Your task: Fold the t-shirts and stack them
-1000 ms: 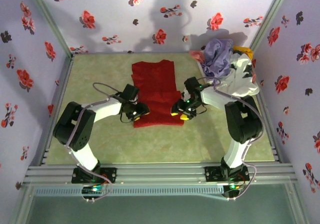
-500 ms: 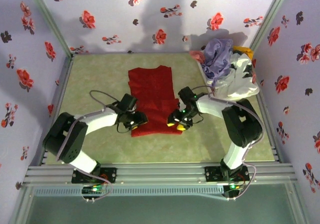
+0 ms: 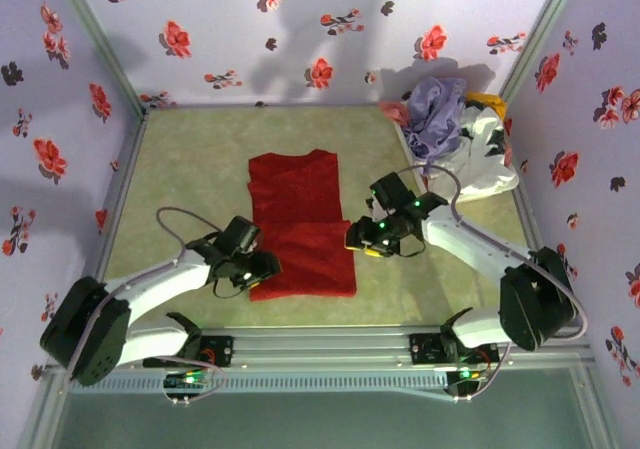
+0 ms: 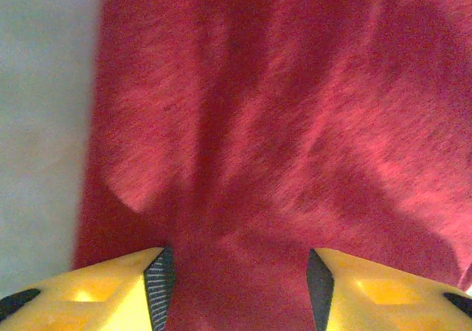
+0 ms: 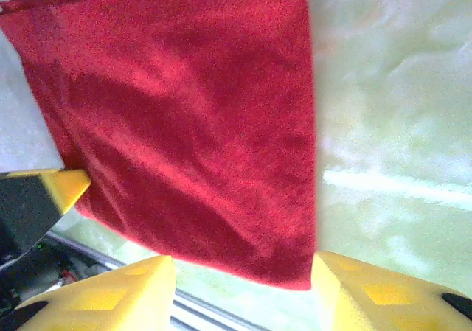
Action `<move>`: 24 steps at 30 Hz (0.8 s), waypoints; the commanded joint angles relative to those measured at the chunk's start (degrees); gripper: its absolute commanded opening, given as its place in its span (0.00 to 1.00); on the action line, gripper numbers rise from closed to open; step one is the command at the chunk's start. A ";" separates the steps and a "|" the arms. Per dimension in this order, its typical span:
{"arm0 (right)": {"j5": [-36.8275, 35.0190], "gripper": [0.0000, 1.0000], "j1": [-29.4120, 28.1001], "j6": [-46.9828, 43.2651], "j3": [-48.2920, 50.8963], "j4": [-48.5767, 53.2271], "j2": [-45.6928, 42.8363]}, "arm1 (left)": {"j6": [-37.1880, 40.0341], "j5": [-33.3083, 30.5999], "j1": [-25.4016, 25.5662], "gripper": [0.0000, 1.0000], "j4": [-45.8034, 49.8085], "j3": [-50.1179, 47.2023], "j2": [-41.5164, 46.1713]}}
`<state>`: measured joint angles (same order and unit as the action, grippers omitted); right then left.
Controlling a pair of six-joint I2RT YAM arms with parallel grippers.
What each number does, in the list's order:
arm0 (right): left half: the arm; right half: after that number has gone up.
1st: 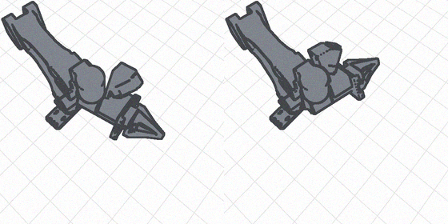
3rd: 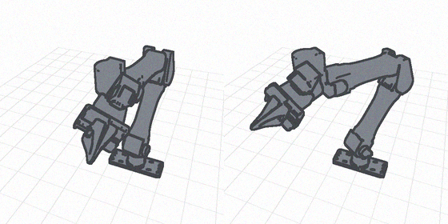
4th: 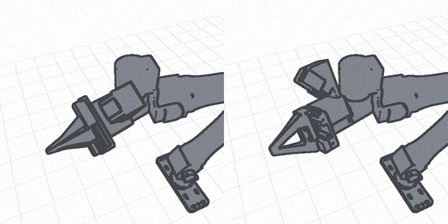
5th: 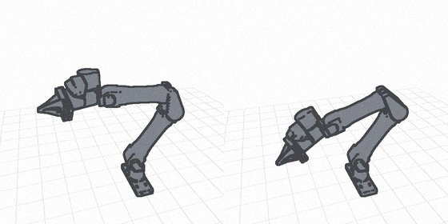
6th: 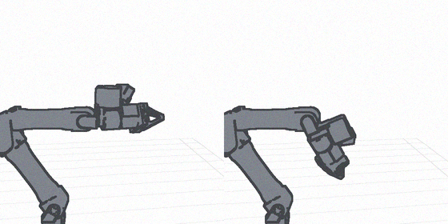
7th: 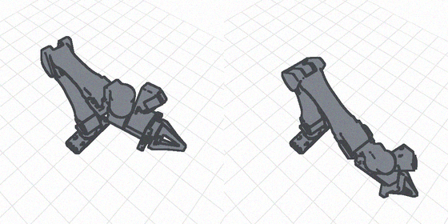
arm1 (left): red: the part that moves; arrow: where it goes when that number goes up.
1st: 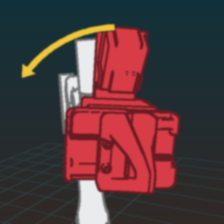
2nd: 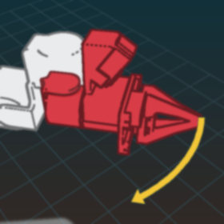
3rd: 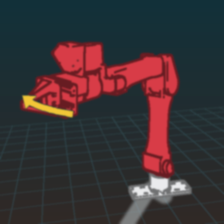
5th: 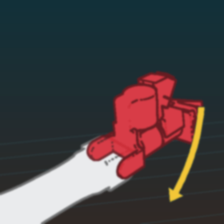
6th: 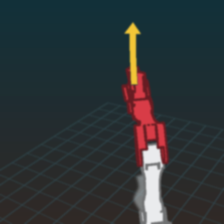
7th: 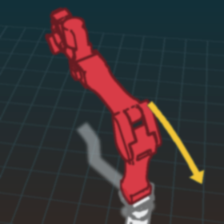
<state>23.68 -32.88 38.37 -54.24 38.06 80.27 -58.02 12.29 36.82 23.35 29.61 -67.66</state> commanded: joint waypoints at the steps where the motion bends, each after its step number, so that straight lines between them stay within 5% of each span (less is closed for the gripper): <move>1: -4.56 0.51 2.22 -7.14 -4.73 3.06 5.75 | 0.16 -2.02 -3.24 0.55 9.96 0.09 3.90; 12: -4.21 0.43 3.35 -16.58 -16.65 2.86 21.60 | 7.47 0.27 -14.23 0.56 16.43 10.43 5.01; 18: -1.19 0.43 3.70 -16.91 -17.59 0.95 26.00 | 10.66 6.04 -18.79 0.48 4.89 12.20 -5.38; 24: -1.99 0.41 3.79 -17.60 -18.78 1.21 27.59 | 11.73 5.39 -19.39 0.42 -1.64 14.69 -12.35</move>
<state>21.58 -29.47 22.44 -70.89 38.68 107.35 -48.45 16.53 18.02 26.48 41.78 -78.83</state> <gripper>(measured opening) 0.410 0.423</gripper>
